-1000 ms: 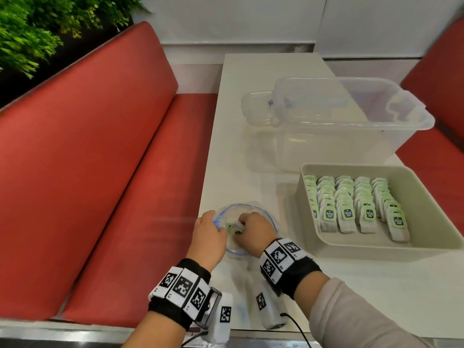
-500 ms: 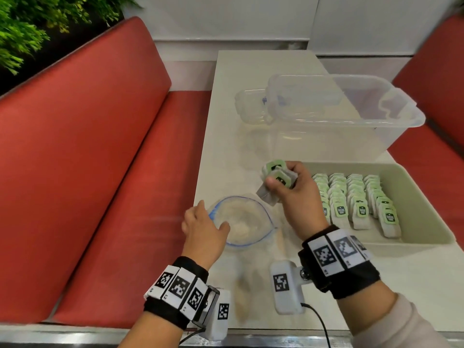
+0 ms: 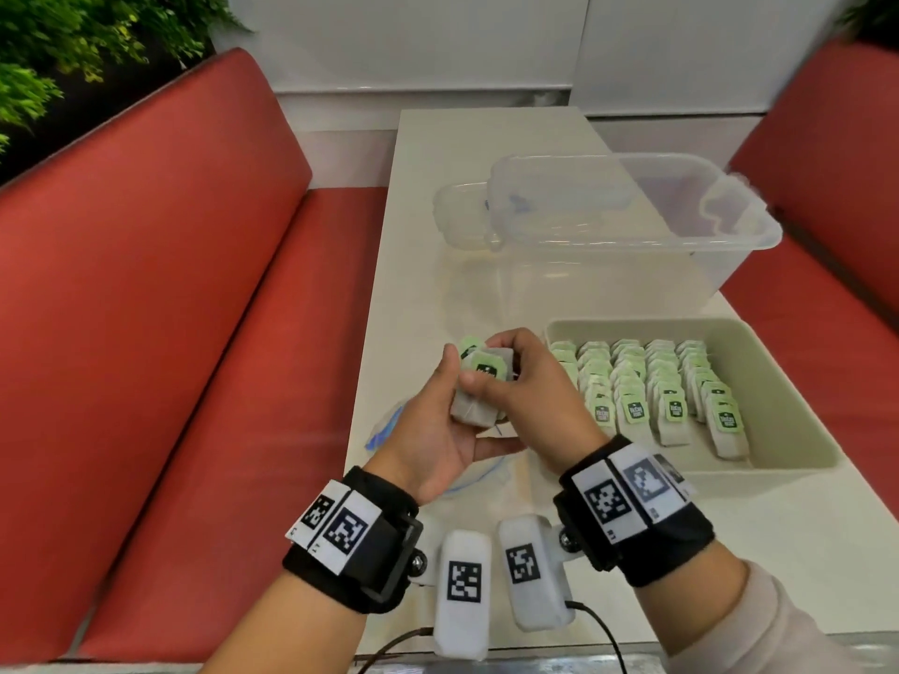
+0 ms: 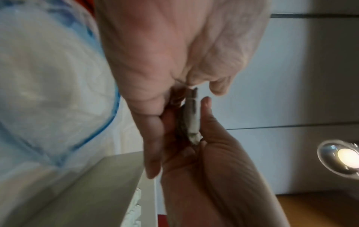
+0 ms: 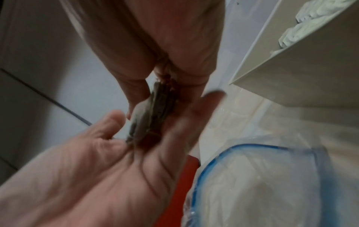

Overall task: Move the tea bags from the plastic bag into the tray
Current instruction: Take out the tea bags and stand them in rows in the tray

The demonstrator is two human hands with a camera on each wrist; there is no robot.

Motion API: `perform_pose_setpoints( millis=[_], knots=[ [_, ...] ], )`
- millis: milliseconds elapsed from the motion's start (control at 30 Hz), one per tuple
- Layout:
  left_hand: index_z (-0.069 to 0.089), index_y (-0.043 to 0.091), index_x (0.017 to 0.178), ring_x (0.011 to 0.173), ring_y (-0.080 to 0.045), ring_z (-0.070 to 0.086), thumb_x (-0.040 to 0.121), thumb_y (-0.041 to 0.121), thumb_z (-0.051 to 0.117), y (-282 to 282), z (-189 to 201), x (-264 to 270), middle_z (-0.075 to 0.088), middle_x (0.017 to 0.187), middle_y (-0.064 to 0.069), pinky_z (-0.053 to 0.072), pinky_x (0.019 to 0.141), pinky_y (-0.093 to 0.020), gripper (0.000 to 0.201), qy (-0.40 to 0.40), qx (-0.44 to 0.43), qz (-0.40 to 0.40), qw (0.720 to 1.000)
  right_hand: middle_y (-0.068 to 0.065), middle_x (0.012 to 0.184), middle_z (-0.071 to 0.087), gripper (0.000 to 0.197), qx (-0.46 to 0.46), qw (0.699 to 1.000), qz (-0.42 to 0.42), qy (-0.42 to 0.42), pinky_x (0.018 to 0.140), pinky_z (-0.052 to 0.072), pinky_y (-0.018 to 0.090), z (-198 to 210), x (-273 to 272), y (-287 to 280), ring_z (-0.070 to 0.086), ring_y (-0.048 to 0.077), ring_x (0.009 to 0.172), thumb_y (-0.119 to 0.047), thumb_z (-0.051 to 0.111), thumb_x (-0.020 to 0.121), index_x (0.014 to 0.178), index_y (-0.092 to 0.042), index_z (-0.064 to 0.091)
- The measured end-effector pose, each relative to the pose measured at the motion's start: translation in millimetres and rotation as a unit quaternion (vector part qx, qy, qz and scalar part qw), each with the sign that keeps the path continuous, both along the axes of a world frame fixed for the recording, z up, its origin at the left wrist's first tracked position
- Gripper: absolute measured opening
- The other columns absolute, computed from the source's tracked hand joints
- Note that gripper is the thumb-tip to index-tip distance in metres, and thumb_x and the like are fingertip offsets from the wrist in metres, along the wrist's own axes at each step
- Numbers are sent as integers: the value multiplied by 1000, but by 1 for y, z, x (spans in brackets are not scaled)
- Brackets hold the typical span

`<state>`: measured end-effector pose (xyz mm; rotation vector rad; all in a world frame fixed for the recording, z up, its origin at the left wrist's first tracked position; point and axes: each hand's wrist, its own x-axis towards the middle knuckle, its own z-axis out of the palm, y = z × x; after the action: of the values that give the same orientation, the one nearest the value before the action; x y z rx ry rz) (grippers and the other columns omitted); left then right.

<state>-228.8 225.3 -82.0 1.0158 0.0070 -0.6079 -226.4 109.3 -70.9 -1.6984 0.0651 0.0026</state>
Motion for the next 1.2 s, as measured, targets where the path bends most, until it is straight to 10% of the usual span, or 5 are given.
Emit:
perform_pose_setpoints(
  millis=[167,333,667,933,1200],
  knots=[
    [53,9,127,100,-20,65,98,42,24,-6,-5,2,62,122,-14,57,73,-33,52,20,-37,20,999,0,87,67,38,-71,996,-32,-34,73,55,34,-4,-1,-6,65,16,78,-15,81,69,90,-27,51],
    [55,10,122,92,-18,67,100,38,26,-13,-11,4,66,108,-12,58,73,-31,46,36,-56,51,996,-13,87,44,46,-191,973,-78,-105,64,34,2,3,-1,-15,43,-4,75,-18,83,64,94,-27,49],
    [58,10,117,98,-18,66,90,31,45,-28,-14,5,67,109,-9,56,85,-39,36,-4,-53,70,996,-1,71,62,20,-74,992,-62,-87,65,53,37,2,4,-33,59,14,65,-13,71,79,78,-27,57],
    [55,7,116,85,-16,68,76,1,64,-48,-15,8,66,99,-9,58,76,-32,42,-33,-34,100,994,-2,76,60,18,-78,993,-59,-73,69,47,37,4,10,-56,57,17,72,-13,47,95,81,-20,56],
    [58,12,100,81,-18,70,76,-9,62,-59,-11,11,69,90,-3,58,69,-28,32,-54,-17,130,990,5,70,64,13,-114,992,-38,-26,62,44,29,25,11,-92,52,11,62,-17,65,85,73,-23,65]
  ],
)
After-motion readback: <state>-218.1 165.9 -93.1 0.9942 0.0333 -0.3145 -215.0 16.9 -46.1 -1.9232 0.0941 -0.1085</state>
